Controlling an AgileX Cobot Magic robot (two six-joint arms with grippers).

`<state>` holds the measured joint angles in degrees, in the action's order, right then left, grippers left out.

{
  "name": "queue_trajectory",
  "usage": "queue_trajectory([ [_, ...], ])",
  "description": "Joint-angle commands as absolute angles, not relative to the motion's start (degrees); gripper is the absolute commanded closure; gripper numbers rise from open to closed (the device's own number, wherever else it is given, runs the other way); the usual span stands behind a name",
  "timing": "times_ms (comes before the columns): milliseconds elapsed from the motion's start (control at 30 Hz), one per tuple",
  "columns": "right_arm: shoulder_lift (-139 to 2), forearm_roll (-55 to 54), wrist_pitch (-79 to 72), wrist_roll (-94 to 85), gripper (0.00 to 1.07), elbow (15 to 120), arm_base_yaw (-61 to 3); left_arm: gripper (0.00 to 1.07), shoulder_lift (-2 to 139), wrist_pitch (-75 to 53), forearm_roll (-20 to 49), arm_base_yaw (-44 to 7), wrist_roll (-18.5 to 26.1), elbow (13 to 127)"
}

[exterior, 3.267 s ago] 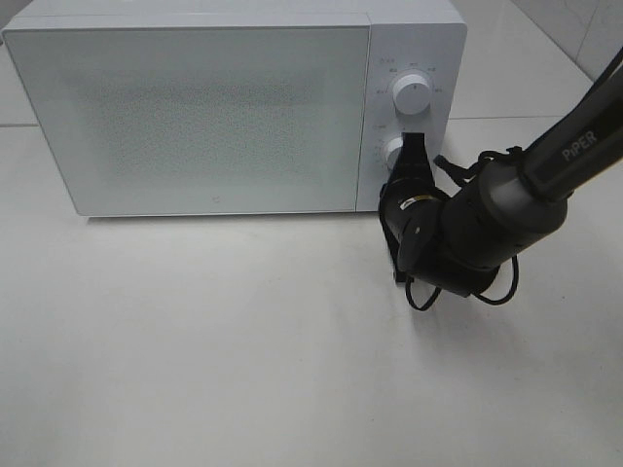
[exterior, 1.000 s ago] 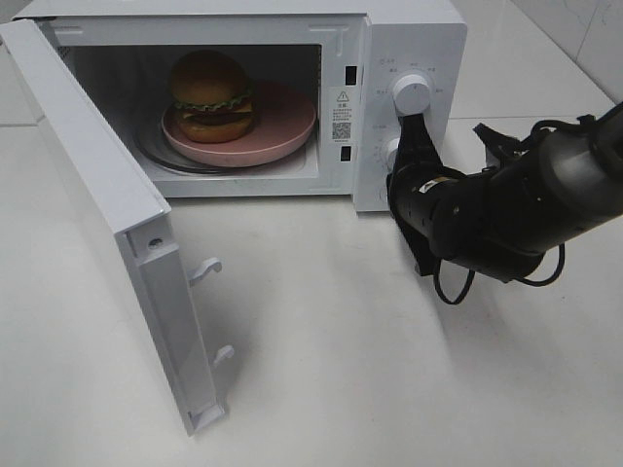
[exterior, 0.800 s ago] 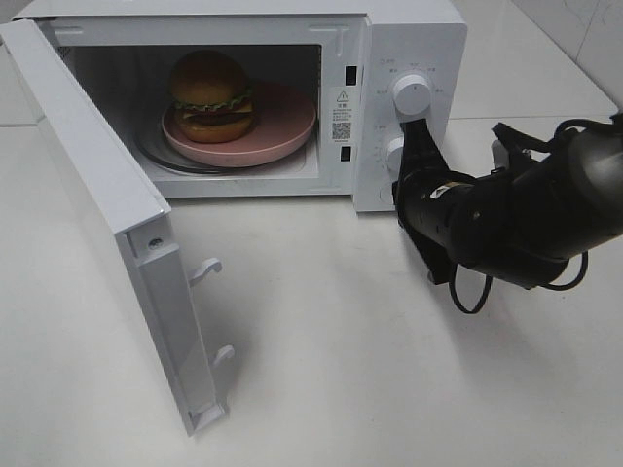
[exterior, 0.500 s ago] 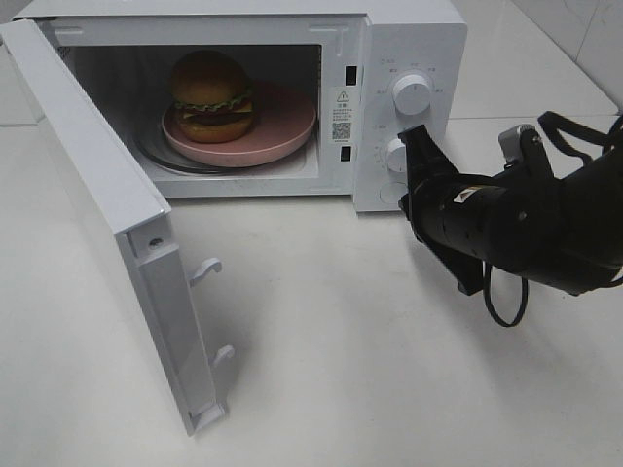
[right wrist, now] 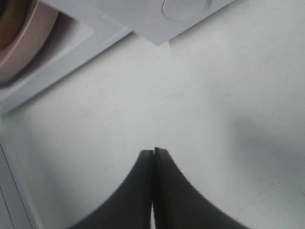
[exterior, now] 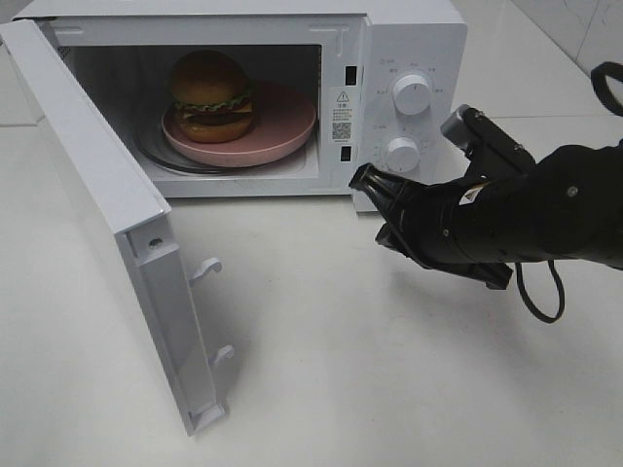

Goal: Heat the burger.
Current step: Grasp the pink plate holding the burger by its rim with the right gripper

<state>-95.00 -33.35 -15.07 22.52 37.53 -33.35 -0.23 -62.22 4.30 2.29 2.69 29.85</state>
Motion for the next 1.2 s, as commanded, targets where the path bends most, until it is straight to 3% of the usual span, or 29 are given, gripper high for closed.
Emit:
queue_trajectory([
  [33, -92.07, -27.04, -6.65, 14.04, 1.05, 37.87, -33.35, 0.09, -0.63, -61.42, 4.3, 2.46, 2.64, 29.68],
  [133, -91.5, -24.98, -4.07, 12.32, 1.05, 38.33, -33.35, 0.09, -0.63, -61.42, 4.3, 2.46, 2.64, 29.68],
  [467, -90.47, -8.54, 25.38, 0.0, 1.03, 46.81, -32.72, 0.09, -0.63, -61.42, 4.3, 2.46, 2.64, 29.68],
  [767, -90.47, -4.58, 37.93, -11.4, 1.03, 51.8, -32.72, 0.09, -0.63, -61.42, 4.3, 2.46, 2.64, 29.68],
  [1200, -90.47, 0.0, 43.32, -58.1, 1.03, 55.41, -32.72, 0.09, -0.63, -61.42, 4.3, 2.46, 2.64, 29.68],
])
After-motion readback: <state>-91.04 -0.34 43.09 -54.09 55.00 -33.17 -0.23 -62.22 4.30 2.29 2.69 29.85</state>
